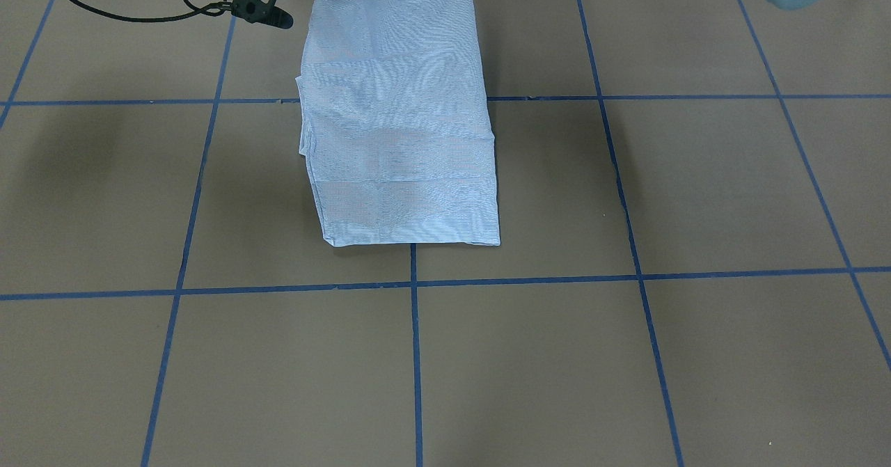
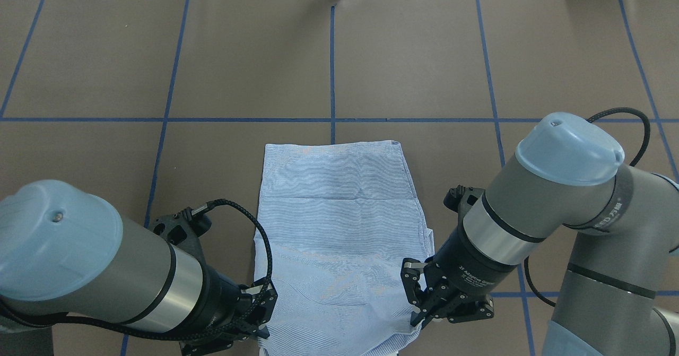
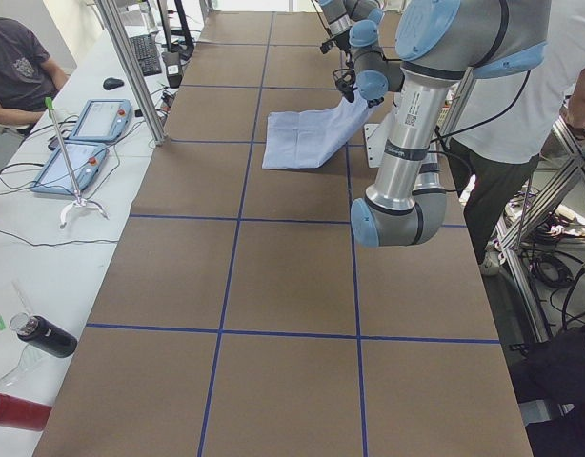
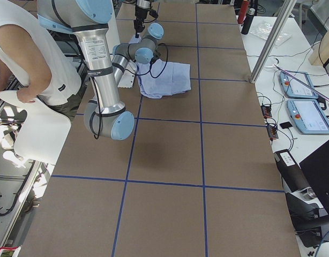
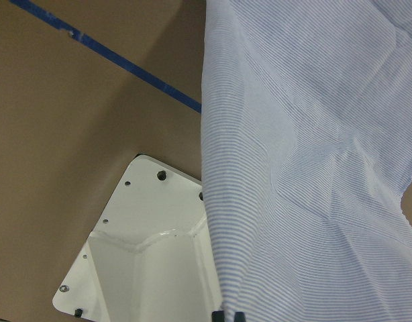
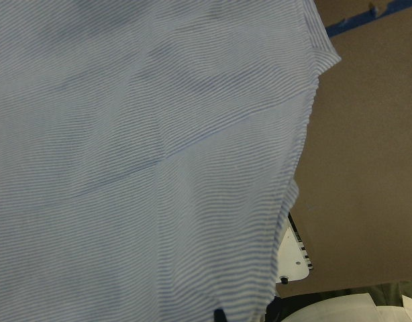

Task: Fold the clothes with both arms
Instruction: 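Carry the near edge with both grippers over the shirt to its far edge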

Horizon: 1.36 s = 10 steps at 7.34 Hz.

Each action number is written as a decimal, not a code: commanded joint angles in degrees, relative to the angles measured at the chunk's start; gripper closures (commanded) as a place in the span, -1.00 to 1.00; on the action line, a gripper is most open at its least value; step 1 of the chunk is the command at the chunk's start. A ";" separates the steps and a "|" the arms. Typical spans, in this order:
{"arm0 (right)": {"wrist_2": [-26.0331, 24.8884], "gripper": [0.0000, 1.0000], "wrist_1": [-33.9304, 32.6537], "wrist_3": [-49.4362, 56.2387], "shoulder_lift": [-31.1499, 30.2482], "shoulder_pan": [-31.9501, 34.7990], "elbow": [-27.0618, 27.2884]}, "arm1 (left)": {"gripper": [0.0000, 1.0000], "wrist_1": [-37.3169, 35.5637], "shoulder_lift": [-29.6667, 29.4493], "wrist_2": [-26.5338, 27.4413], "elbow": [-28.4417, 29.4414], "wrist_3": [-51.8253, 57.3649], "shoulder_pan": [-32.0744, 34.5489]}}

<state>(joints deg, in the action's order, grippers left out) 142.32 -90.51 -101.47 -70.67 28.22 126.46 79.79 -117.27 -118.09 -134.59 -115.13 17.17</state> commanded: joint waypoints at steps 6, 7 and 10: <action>-3.26 1.00 0.33 5.22 10.80 11.42 -19.46 | 1.00 2.55 -1.90 -0.12 14.69 17.13 15.16; -4.84 1.00 0.33 5.23 12.73 11.60 -21.93 | 1.00 4.83 -3.99 0.05 19.32 17.13 15.35; -6.43 1.00 0.42 5.75 17.30 12.65 -28.43 | 1.00 15.45 -6.30 1.36 31.46 17.13 17.63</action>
<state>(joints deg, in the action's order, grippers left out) 136.68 -90.10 -96.04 -55.60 40.62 101.10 90.66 -123.11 -117.65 -107.72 -98.03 33.93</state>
